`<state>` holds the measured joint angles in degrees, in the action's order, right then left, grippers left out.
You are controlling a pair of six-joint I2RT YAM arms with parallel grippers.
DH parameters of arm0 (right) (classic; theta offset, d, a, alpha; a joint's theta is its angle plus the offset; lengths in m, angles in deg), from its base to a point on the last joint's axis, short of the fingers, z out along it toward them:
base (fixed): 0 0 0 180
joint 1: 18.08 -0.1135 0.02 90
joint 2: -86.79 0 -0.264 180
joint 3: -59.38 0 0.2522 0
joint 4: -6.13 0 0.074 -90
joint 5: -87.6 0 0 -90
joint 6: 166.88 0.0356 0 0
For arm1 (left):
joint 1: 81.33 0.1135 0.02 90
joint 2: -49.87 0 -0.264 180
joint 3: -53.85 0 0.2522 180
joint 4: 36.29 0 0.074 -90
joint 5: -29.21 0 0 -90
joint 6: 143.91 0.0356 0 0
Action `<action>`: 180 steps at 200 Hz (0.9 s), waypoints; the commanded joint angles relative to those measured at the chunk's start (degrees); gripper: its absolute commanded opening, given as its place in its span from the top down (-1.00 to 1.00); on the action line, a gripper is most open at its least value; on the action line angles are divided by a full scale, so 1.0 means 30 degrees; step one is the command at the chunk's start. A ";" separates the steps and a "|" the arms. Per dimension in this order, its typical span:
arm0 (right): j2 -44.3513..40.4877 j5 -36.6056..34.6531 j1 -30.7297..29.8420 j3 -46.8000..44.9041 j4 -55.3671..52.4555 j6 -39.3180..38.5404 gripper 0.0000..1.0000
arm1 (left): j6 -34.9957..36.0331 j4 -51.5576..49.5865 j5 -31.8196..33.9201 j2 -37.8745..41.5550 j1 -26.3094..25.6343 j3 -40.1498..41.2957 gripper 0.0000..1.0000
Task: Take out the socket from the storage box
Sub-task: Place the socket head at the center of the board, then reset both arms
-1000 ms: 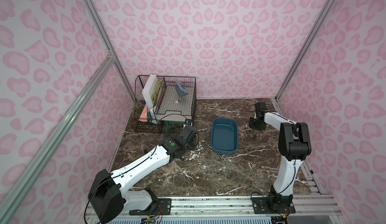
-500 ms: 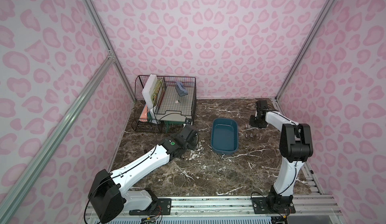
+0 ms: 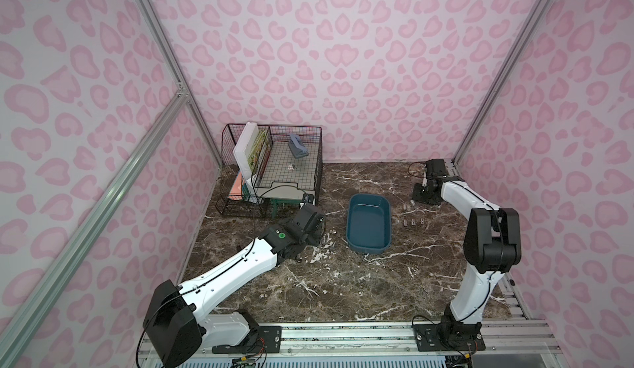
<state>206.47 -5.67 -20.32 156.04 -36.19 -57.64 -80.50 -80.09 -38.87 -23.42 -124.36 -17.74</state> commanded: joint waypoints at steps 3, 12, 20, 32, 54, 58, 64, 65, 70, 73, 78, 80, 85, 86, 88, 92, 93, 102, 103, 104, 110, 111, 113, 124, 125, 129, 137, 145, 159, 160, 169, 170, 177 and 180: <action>0.0443 0.0240 0.0062 0.0372 0.0108 -0.0327 0.47 | 0.0132 0.0101 0.0130 0.0087 0.0010 0.0026 0.00; 0.0509 0.0367 0.0095 0.0406 0.0072 -0.0347 0.47 | 0.0135 0.0132 0.0152 0.0087 0.0015 0.0062 0.00; 0.0439 0.0502 0.0085 0.0329 0.0127 -0.0373 0.47 | 0.0162 0.0148 0.0221 0.0063 0.0035 0.0090 0.00; -0.0010 0.0648 0.0077 -0.0038 0.0454 -0.0431 0.47 | 0.0235 0.0220 0.0369 -0.0040 0.0018 0.0114 0.00; -0.1704 0.0983 0.0102 -0.1335 0.1526 -0.0693 0.45 | 0.0640 0.0815 0.1096 -0.0034 0.0074 0.0448 -0.07; -0.2091 0.0973 0.0102 -0.1457 0.1730 -0.0703 0.43 | 0.0684 0.0906 0.1340 0.0028 0.0160 0.0505 -0.10; -0.2721 0.0972 0.0108 -0.2208 0.2103 -0.0757 0.39 | 0.0811 0.1101 0.1598 0.0097 0.0255 0.0643 -0.14; -0.2850 0.0972 0.0134 -0.2292 0.2163 -0.0773 0.39 | 0.0838 0.1119 0.1615 0.0106 0.0297 0.0672 -0.15; -0.3353 0.0957 0.0088 -0.2794 0.2486 -0.0855 0.33 | 0.1076 0.1421 0.1680 0.0248 0.0400 0.0872 -0.17; -0.3736 0.0952 0.0093 -0.3103 0.2703 -0.0897 0.30 | 0.1206 0.1638 0.1729 0.0349 0.0485 0.0963 -0.17; -0.4326 0.0903 0.0098 -0.3576 0.3060 -0.0934 0.26 | 0.1390 0.1993 0.1836 0.0540 0.0591 0.1196 -0.19; -0.4582 0.0867 0.0079 -0.3775 0.3209 -0.0965 0.24 | 0.1465 0.2150 0.1851 0.0610 0.0635 0.1315 -0.19; -0.5161 0.0709 0.0102 -0.4291 0.3555 -0.0967 0.20 | 0.1653 0.2470 0.1917 0.0801 0.0796 0.1517 -0.21; -0.5300 0.0694 0.0102 -0.4403 0.3622 -0.0996 0.19 | 0.1684 0.2521 0.1950 0.0854 0.0845 0.1562 -0.22; -0.5551 0.0683 0.0088 -0.4612 0.3767 -0.0995 0.18 | 0.1743 0.2618 0.1990 0.0930 0.0919 0.1633 -0.23; -0.6067 0.0562 0.0083 -0.5045 0.4100 -0.1023 0.16 | 0.1834 0.2806 0.2095 0.1093 0.1088 0.1789 -0.26; -0.6193 0.0518 0.0078 -0.5161 0.4173 -0.1023 0.16 | 0.1862 0.2851 0.2113 0.1132 0.1138 0.1816 -0.27; -0.7389 0.0253 0.0102 -0.6197 0.4932 -0.1070 0.09 | 0.1478 0.2832 0.2861 0.1477 0.1557 0.2006 -0.40; -0.7528 0.0217 0.0102 -0.6323 0.4999 -0.1077 0.08 | 0.1376 0.2805 0.3008 0.1514 0.1592 0.2041 -0.41; -0.7655 0.0170 0.0102 -0.6445 0.5135 -0.1080 0.07 | 0.1311 0.2835 0.3228 0.1548 0.1639 0.2059 -0.43; -0.8416 0.0023 0.0080 -0.7208 0.5758 -0.1133 0.02 | 0.1184 0.2893 0.3956 0.1701 0.1906 0.2220 -0.54; -0.8568 -0.0015 0.0077 -0.7326 0.5807 -0.1137 0.01 | 0.1215 0.2908 0.4024 0.1744 0.1957 0.2251 -0.55; -0.8866 -0.0088 0.0096 -0.7503 0.6020 -0.1163 0.00 | 0.1253 0.2964 0.4134 0.1812 0.2068 0.2333 -0.56; -1.0330 -0.0545 0.0102 -0.8934 0.7154 -0.1216 -0.08 | 0.1311 0.2829 0.4759 0.2159 0.2751 0.2579 -0.57; -1.0478 -0.0563 0.0073 -0.9083 0.7253 -0.1223 -0.08 | 0.1308 0.2818 0.4807 0.2192 0.2789 0.2577 -0.57; -1.0890 -0.0666 0.0097 -0.9602 0.7694 -0.1251 -0.12 | 0.1301 0.2760 0.4991 0.2381 0.3012 0.2722 -0.57; -1.2025 -0.0947 0.0079 -1.0589 0.8527 -0.1290 -0.18 | 0.1694 0.3136 0.5383 0.2896 0.3328 0.3176 -0.57; -1.3059 -0.1198 0.0117 -1.1614 0.9408 -0.1401 -0.24 | 0.2332 0.4114 0.6346 0.3602 0.3487 0.4025 -0.57; -1.4778 -0.1720 0.0102 -1.3403 1.1122 -0.1493 -0.32 | 0.3631 0.6615 0.7531 0.5056 0.3970 0.5911 -0.58; -1.4913 -0.1766 0.0102 -1.3515 1.1243 -0.1522 -0.32 | 0.3698 0.6821 0.7570 0.5164 0.4029 0.6089 -0.58; -1.5952 -0.2104 0.0121 -1.4749 1.2617 -0.1655 -0.35 | 0.4036 0.7875 0.7879 0.5770 0.4665 0.7108 -0.60; -1.6013 -0.2133 0.0112 -1.4891 1.2796 -0.1677 -0.35 | 0.4047 0.7948 0.7919 0.5814 0.4742 0.7214 -0.60; -1.6790 -0.2386 0.0130 -1.5850 1.3928 -0.1812 -0.38 | 0.4116 0.8339 0.8209 0.6009 0.5258 0.7718 -0.63; -1.7068 -0.2502 0.0131 -1.6278 1.4406 -0.1833 -0.39 | 0.4069 0.8450 0.8412 0.6016 0.5476 0.7883 -0.65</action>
<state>160.31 -9.25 -19.99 113.57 -7.73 -61.73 -71.87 -64.22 -20.47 -7.49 -111.55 1.80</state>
